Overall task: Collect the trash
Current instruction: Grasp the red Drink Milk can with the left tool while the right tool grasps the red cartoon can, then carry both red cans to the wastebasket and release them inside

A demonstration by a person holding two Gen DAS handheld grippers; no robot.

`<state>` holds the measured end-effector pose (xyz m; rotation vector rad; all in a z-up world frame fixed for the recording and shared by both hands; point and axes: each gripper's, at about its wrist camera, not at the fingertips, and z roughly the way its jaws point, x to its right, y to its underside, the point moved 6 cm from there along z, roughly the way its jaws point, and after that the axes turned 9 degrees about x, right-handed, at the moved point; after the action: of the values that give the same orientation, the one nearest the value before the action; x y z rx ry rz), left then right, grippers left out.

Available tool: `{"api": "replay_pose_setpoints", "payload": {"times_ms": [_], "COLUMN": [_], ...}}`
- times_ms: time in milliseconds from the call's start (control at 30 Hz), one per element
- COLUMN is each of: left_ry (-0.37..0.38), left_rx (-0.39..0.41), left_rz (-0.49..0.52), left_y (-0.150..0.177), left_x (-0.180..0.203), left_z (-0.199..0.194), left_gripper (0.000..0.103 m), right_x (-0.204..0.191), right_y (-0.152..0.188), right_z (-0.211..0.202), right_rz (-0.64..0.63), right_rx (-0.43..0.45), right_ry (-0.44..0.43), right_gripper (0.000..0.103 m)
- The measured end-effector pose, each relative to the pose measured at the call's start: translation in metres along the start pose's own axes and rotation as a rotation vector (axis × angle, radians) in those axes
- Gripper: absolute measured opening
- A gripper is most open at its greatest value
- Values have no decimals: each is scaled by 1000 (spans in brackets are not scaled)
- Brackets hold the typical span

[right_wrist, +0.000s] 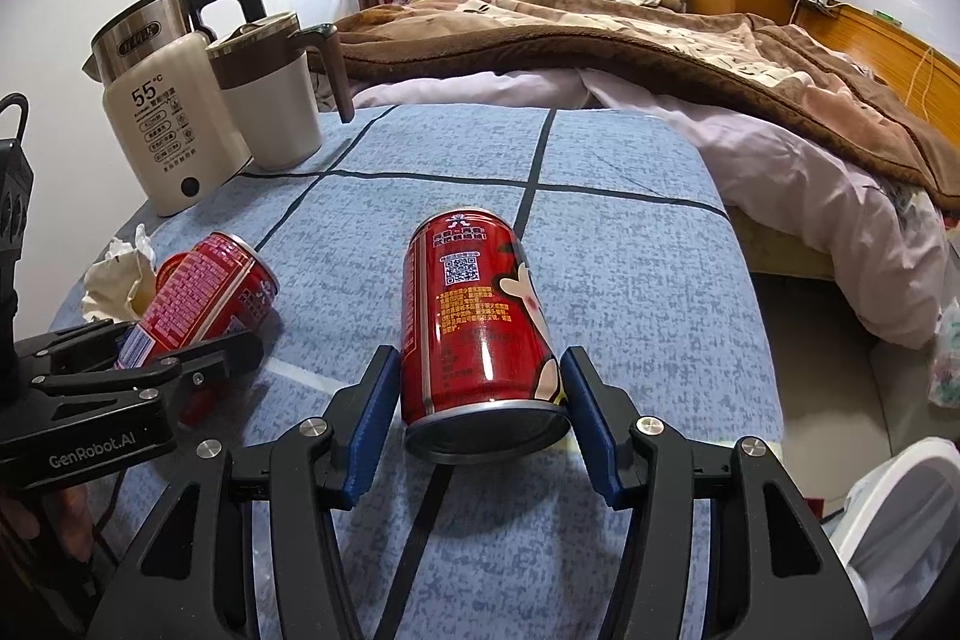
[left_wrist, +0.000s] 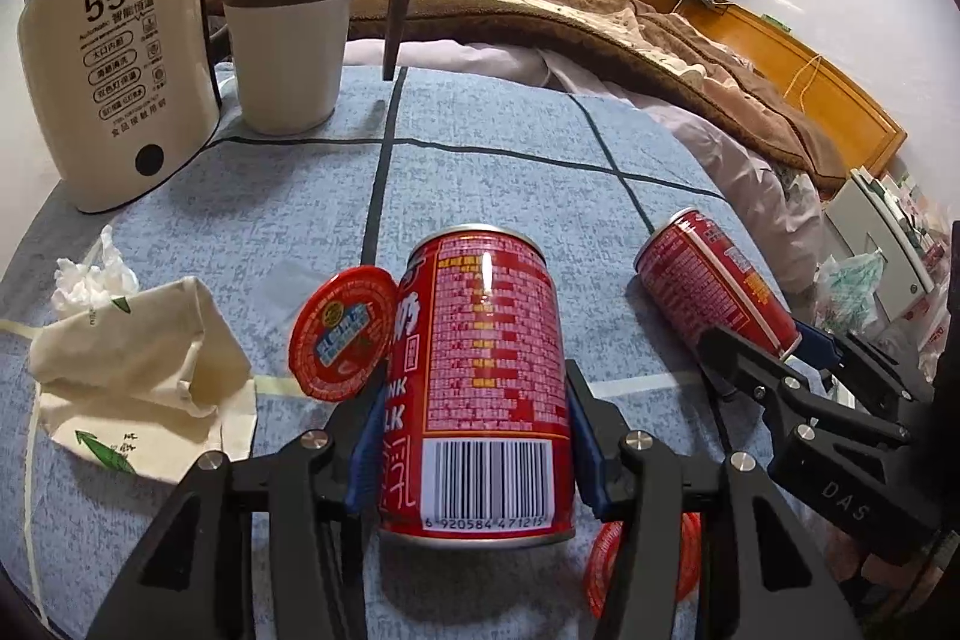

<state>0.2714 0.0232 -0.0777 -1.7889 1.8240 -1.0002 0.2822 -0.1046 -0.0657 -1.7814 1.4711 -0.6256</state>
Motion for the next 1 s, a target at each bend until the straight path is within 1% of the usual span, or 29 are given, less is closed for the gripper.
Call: {"api": "replay_pose_setpoints", "payload": {"times_ms": [300,500,567,633,733,800,900,1000], "left_ry": [8,10,17,13,12,14,3,9], "left_rx": [15,24,27,23,14,6,-10,-20], "left_rz": [23,26,28,29,9,-3,-10,-31], "left_y": [7,14,17,20,23,23,24,23], "left_x": [8,11,12,11,8,5,0,-4], "left_z": [-18,-32,-36,-37,-36,-34,-29,-24], "left_gripper": [54,54,54,54,54,54,54,54], "right_x": [-4,-6,-5,-4,0,-1,-1,-3], "right_y": [3,18,25,29,29,28,26,25], "right_z": [-26,-39,-44,-47,-44,-37,-32,-20], "right_rz": [16,20,29,40,60,55,52,50], "right_rx": [39,24,4,-9,-31,-51,-49,-77], "right_ry": [1,9,13,-3,10,15,24,27], "right_gripper": [55,55,55,55,55,55,56,56]}}
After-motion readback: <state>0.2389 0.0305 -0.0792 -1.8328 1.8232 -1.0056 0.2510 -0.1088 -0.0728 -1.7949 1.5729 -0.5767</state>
